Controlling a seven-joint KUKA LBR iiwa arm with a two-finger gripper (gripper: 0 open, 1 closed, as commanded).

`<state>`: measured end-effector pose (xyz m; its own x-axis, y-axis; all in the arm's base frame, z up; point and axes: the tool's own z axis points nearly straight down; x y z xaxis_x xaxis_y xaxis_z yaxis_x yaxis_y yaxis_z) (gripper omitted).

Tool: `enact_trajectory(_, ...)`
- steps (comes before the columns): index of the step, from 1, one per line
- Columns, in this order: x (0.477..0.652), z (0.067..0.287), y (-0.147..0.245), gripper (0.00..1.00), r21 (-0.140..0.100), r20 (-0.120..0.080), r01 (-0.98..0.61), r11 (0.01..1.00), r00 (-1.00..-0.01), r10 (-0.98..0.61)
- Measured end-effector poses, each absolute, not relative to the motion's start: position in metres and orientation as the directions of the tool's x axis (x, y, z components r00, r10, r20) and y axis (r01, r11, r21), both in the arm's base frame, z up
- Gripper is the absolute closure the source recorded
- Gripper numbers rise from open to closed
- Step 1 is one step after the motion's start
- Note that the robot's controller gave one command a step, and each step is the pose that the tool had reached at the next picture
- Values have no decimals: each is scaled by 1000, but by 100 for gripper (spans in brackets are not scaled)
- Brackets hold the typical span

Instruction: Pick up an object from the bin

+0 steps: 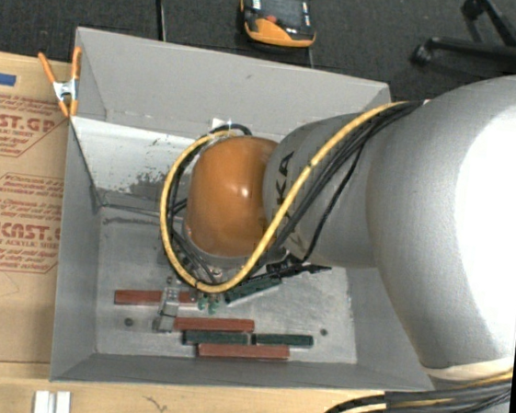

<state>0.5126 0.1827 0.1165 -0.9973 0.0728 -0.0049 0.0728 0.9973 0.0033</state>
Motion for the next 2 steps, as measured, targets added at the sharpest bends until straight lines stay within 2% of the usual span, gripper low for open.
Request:
enact_trajectory(1, 515, 67, 180, 0, 0, 4, 96, 995, -995, 96)
enact_trajectory(2, 499, 69, 164, 0, 0, 3, 116, 993, -993, 116)
